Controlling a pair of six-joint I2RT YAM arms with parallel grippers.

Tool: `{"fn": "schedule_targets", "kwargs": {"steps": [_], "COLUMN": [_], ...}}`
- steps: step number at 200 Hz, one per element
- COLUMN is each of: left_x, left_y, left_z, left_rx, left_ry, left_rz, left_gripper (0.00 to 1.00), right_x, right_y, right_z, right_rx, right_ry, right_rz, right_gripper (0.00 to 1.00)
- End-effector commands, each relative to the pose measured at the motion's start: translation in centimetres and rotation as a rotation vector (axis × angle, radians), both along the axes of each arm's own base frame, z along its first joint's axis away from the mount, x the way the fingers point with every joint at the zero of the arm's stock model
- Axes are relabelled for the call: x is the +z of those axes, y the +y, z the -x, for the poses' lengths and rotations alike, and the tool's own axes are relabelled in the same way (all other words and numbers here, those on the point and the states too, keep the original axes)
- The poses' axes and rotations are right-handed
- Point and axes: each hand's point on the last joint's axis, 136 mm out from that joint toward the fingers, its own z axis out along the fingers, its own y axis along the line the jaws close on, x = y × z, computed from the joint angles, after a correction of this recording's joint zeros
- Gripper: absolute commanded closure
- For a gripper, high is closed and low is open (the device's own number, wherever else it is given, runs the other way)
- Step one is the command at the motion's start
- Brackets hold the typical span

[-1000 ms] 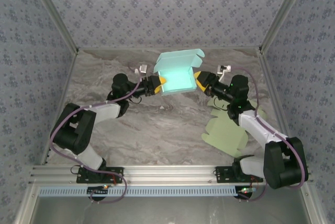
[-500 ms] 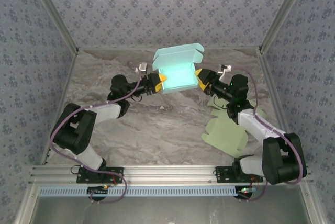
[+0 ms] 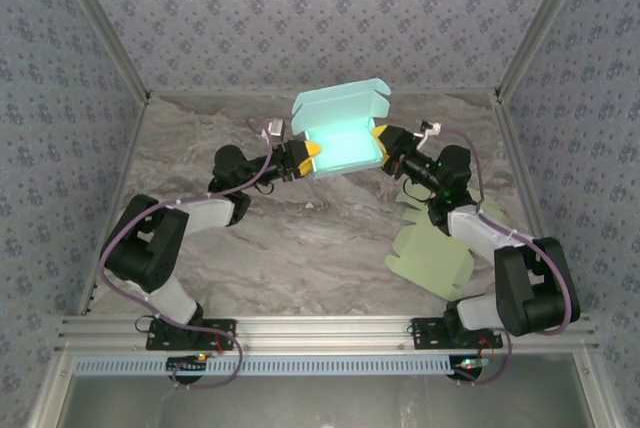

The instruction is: Fold the paper box

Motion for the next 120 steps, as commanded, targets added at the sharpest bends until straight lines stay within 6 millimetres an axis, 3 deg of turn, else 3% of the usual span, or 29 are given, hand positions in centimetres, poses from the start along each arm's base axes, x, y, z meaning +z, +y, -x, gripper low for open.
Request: {"fn": "schedule_targets", "kwargs": {"steps": [1,49,120], "left_x": [0.2,0.2,-0.1], "left_y": [-0.3,-0.5,-0.7], "left_z": [0.3,0.4,0.3], "left_rx": [-0.013,-0.021,-0.02], "left_ry": [-0.022,-0.019,-0.015], "left_rz": [0.013,0.013,0.002], "left_gripper": [0.63,0.63,0.63], "right_x": [1.8,1.1,-1.0], "right_y": [-0.2,0.1,1.5], "right_z": [0.0,0.0,0.8], "right_rx": [-0.015,-0.01,0.012], "right_ry": [-0.062,-0.052,-0.054], "right_rz": [-0.038,-0.002,0.199], "right_gripper": [0.43,0.51,0.58]}}
